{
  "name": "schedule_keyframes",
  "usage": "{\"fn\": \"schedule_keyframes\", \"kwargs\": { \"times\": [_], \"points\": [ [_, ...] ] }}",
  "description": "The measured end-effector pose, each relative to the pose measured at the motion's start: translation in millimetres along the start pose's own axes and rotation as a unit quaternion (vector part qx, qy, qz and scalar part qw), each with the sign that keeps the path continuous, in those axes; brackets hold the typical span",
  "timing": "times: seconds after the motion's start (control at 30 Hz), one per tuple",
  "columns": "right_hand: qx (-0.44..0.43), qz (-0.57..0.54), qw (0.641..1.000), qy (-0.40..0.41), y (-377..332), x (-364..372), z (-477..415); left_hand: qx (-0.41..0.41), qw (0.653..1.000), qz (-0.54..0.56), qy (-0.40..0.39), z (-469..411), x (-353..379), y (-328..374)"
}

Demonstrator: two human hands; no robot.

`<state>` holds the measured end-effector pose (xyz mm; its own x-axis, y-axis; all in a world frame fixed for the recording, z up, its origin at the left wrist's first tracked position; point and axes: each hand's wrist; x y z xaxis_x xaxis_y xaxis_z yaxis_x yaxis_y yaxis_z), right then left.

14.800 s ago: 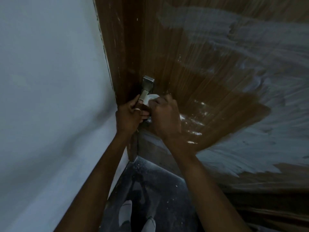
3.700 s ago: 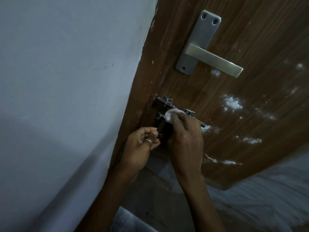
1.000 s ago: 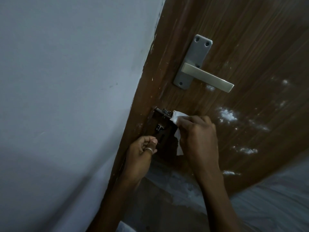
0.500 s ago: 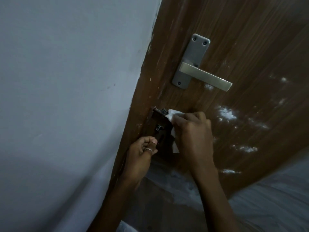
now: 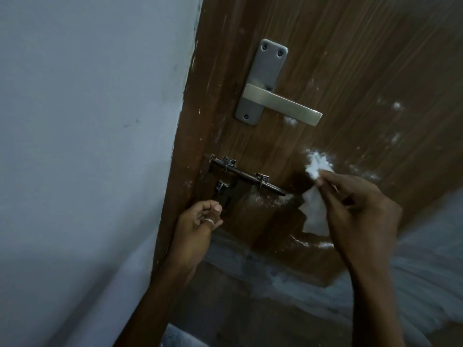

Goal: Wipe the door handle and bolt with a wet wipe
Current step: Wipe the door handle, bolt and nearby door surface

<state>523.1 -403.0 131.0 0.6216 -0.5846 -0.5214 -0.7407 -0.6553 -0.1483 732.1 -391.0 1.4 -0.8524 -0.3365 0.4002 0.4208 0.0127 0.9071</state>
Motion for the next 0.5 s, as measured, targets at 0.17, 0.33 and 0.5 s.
{"fn": "schedule_keyframes", "kwargs": {
  "times": [0.17,0.33,0.5],
  "points": [
    [0.005,-0.011,1.000,0.008,-7,-1,5,-0.009,1.000,-0.001,-0.012,2,4,-6],
    [-0.041,0.051,0.993,-0.101,-20,38,2,-0.009,1.000,-0.006,-0.014,1,4,-2],
    [-0.077,0.136,0.971,-0.183,-27,69,17,0.001,1.000,-0.011,-0.019,3,2,-5]
  ]
}}
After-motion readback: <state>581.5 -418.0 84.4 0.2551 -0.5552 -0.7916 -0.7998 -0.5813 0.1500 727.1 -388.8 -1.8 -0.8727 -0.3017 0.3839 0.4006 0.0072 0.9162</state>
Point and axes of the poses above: each hand's wrist, its own z-axis away from the middle knuckle, its own x-axis out of the palm, y = z × x, and after that the axes turned 10 degrees about -x, right-handed
